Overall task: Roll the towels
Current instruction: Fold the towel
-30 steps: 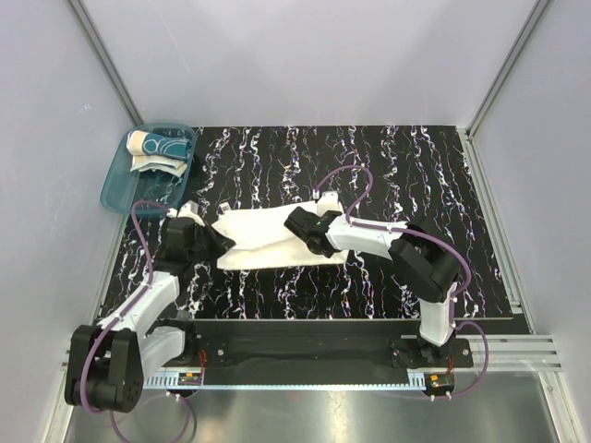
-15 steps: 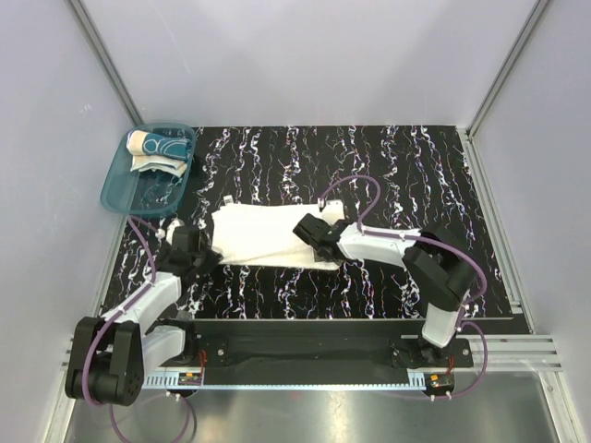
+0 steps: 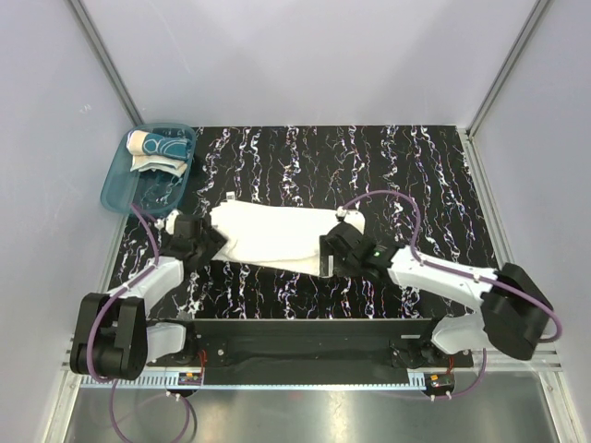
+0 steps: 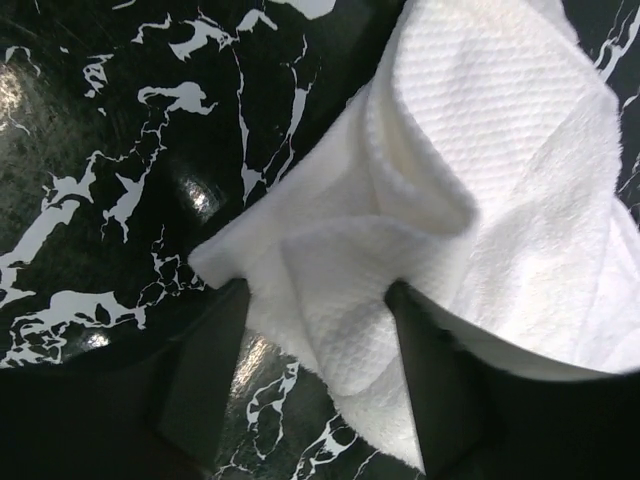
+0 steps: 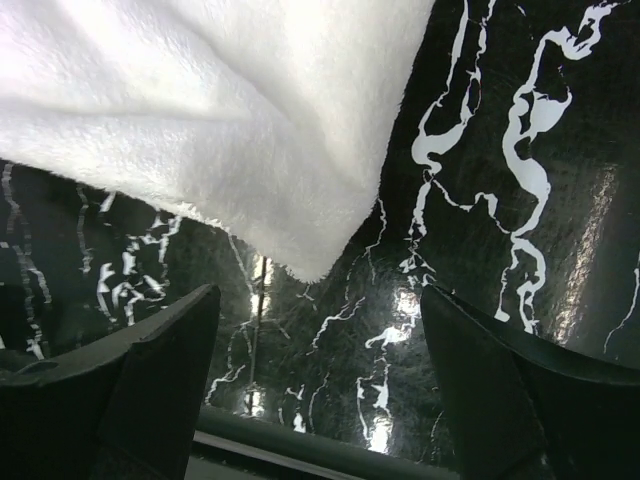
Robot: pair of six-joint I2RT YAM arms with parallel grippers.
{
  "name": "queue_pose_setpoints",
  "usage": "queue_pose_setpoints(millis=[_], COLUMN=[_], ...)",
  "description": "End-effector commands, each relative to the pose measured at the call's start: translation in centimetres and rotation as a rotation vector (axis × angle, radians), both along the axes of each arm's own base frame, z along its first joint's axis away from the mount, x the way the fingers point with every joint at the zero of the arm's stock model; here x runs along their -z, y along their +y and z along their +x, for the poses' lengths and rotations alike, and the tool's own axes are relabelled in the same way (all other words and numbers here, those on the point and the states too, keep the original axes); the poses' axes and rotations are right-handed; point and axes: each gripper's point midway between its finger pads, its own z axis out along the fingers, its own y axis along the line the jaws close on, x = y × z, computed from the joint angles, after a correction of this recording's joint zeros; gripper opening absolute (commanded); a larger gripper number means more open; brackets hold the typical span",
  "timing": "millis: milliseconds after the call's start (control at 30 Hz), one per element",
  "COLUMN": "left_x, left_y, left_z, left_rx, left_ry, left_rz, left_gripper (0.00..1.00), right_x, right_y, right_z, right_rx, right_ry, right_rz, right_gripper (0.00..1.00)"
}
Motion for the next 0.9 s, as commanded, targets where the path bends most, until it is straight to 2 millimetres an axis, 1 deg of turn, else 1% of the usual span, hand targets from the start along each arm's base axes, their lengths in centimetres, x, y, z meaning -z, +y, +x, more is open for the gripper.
queue_pose_setpoints(millis=[0,33,67,100,133,200,233,300,333,367,400,433,500,533,600,633,667,700,733,767,833,867], left_x=[0.2,0.5,0.5,0.6,0.9,1.1,1.5,2.0,2.3,2.4,2.4,2.3,2.4,2.4,2.4,2.6,2.5,2.6,2.6,2.5,2.5,2.6], left_y=[2.2,2.2,2.2,2.1,2.0,2.0,2.0,2.2,2.2,2.3,2.4,2.5,2.7,2.8,2.8,2.9,2.9,2.9,3.0,3.0,3.0,2.9], left_z=[-0.3,-0.2,-0.2,0.0,0.0,0.1,0.0,-0.1,-0.2,-0.3,-0.1,-0.1,0.0,0.1,0.3,0.2,0.4,0.4,0.4,0.6,0.6,0.6], left_rx=[-0.035,-0.035,-0.033,-0.029,-0.027,-0.026,-0.026,-0.033,-0.036,-0.037,-0.042,-0.047,-0.047,-0.048,-0.043,-0.042,-0.040,-0.032,-0.031,-0.026,-0.023,-0.016], left_ry=[0.027,0.033,0.035,0.033,0.046,0.056,0.072,0.089,0.098,0.100,0.090,0.083,0.081,0.084,0.084,0.089,0.086,0.087,0.087,0.083,0.084,0.082], left_rz=[0.095,0.093,0.089,0.076,0.070,0.057,0.056,0.050,0.048,0.047,0.047,0.047,0.050,0.054,0.060,0.062,0.063,0.066,0.068,0.069,0.068,0.063], left_gripper=[0.80,0.82,0.83,0.86,0.86,0.86,0.86,0.86,0.78,0.76,0.75,0.73,0.62,0.58,0.52,0.50,0.44,0.40,0.35,0.26,0.13,0.08], right_x=[-2.2,-1.6,-1.6,-0.6,-0.3,0.1,0.4,1.3,1.4,2.1,2.3,2.4,3.2,3.2,3.5,4.3,4.6,5.5,5.7,6.0,6.1,6.1], right_y=[1.6,0.8,0.7,0.4,0.2,0.5,1.0,1.0,1.4,1.4,1.5,2.1,2.5,3.2,4.0,4.2,4.4,4.4,4.5,4.5,4.3,4.3], right_z=[0.0,0.4,0.8,1.0,1.2,1.4,1.3,0.9,0.8,0.4,0.2,0.3,0.2,0.3,0.4,0.4,0.5,0.4,0.6,0.5,0.7,0.8], right_rx=[0.000,0.034,0.058,0.076,0.088,0.073,0.062,0.047,0.035,0.027,0.025,0.018,0.011,0.005,-0.007,-0.006,-0.002,-0.001,0.002,0.009,0.017,0.023], right_ry=[-0.028,-0.014,-0.007,0.019,0.034,0.036,0.041,0.055,0.059,0.070,0.075,0.076,0.091,0.091,0.102,0.118,0.125,0.142,0.140,0.143,0.140,0.138], right_rz=[0.138,0.106,0.105,0.080,0.066,0.063,0.078,0.084,0.104,0.107,0.120,0.144,0.160,0.189,0.212,0.202,0.201,0.190,0.189,0.185,0.179,0.176], right_gripper=[0.89,0.89,0.88,0.87,0.86,0.82,0.81,0.80,0.80,0.80,0.80,0.80,0.80,0.80,0.79,0.78,0.76,0.72,0.67,0.51,0.36,0.25])
